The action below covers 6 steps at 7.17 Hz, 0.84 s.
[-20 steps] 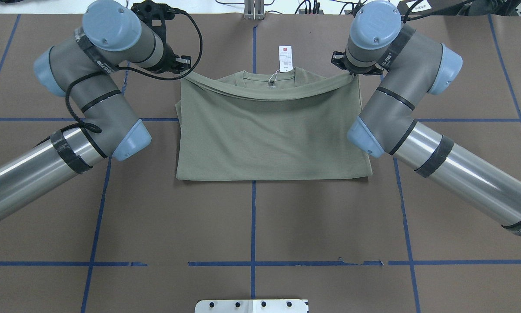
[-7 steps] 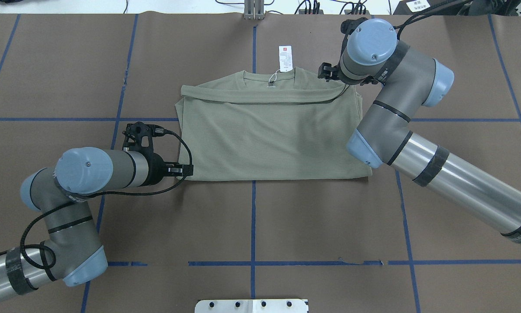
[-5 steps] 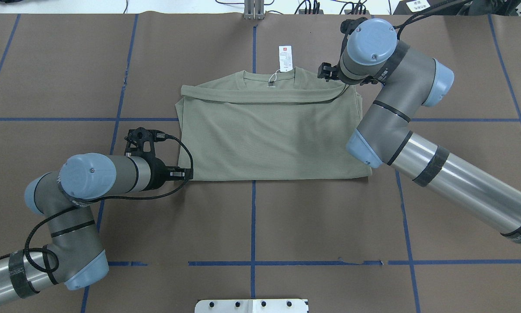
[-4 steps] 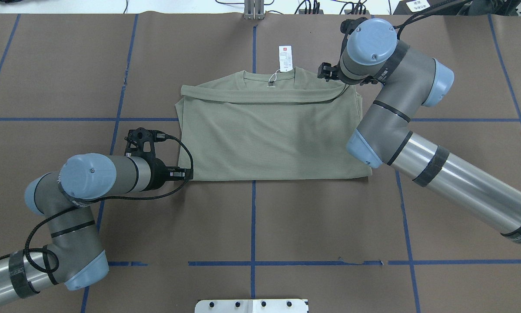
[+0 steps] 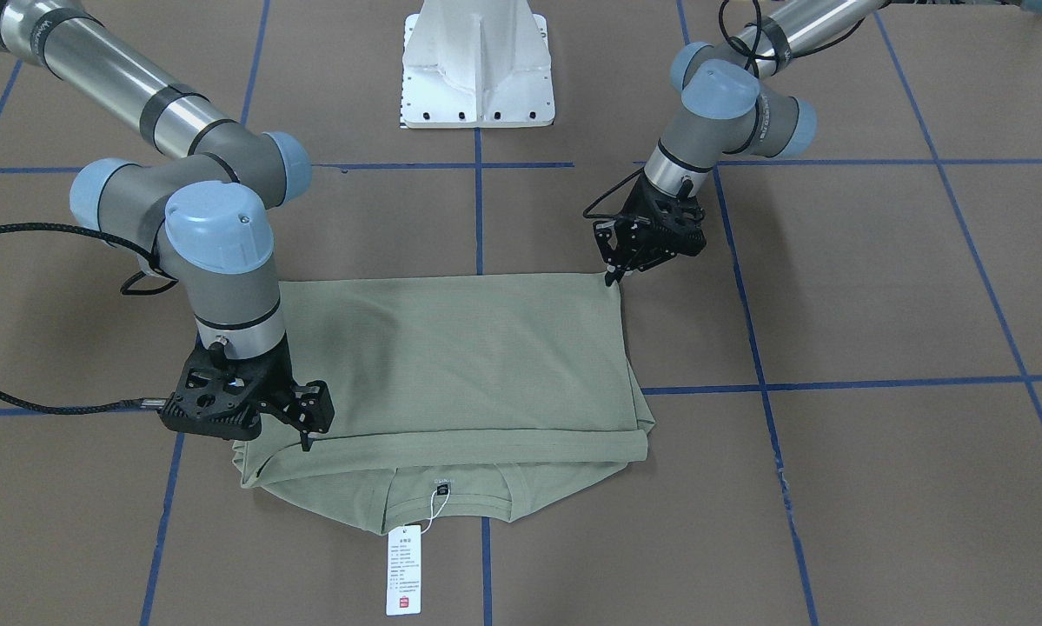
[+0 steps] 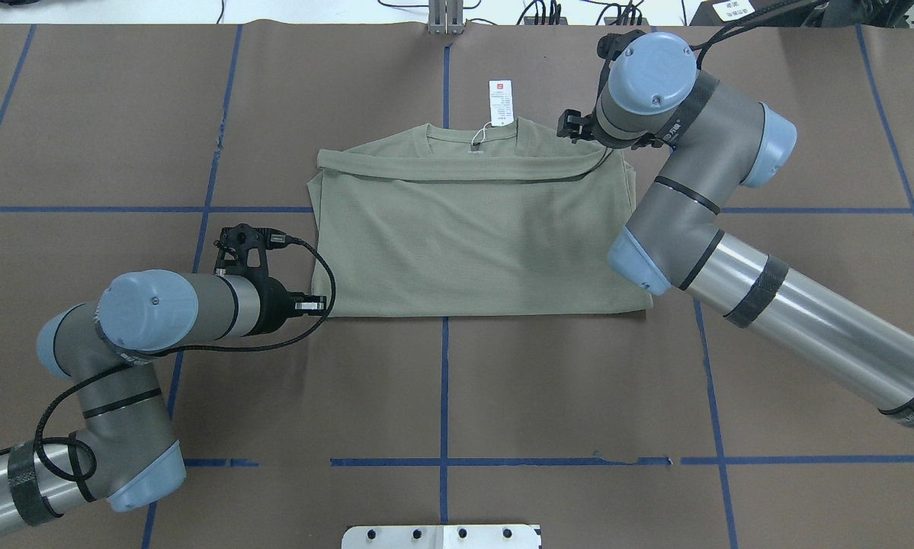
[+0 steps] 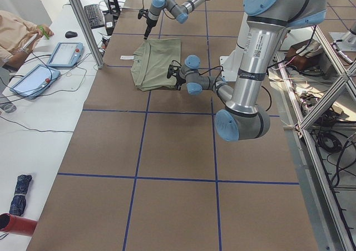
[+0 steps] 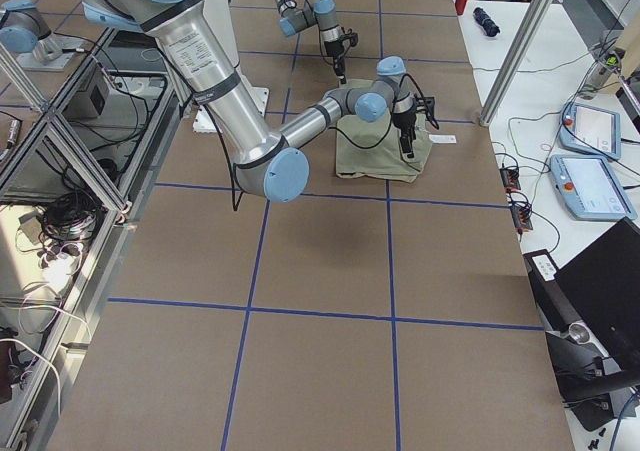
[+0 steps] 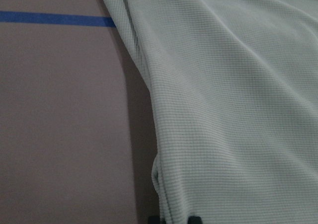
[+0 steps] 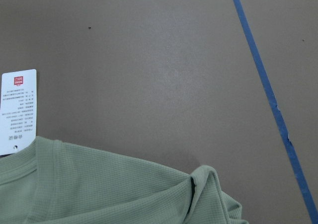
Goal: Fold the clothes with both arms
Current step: 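Grasp the folded shirt's edge with the left gripper and drag it toward the left arm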
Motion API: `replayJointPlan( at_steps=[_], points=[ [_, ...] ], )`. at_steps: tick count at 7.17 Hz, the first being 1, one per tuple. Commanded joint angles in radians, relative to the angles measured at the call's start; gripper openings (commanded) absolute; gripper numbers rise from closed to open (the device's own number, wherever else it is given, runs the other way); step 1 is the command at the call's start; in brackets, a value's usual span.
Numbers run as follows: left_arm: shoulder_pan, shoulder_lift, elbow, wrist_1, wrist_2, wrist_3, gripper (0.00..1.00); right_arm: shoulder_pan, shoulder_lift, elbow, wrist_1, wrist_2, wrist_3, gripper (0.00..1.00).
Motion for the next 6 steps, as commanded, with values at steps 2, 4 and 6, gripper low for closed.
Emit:
replayJointPlan(
  at_steps=[2,4,6],
  points=[
    [-0.095,0.034,-0.009,0.008,-0.003,0.168,0.0,0.0,0.0,0.0,0.001,-0.001,0.001,1.0],
    [-0.313,0.004,0.139,0.004,-0.009,0.367,0.0,-0.002,0.0,0.0,0.007,-0.001,0.009,1.0],
    [-0.441,-0.193,0.42,0.002,-0.006,0.496,0.0,-0.005,-0.002,0.0,0.009,-0.001,0.015,1.0]
  ],
)
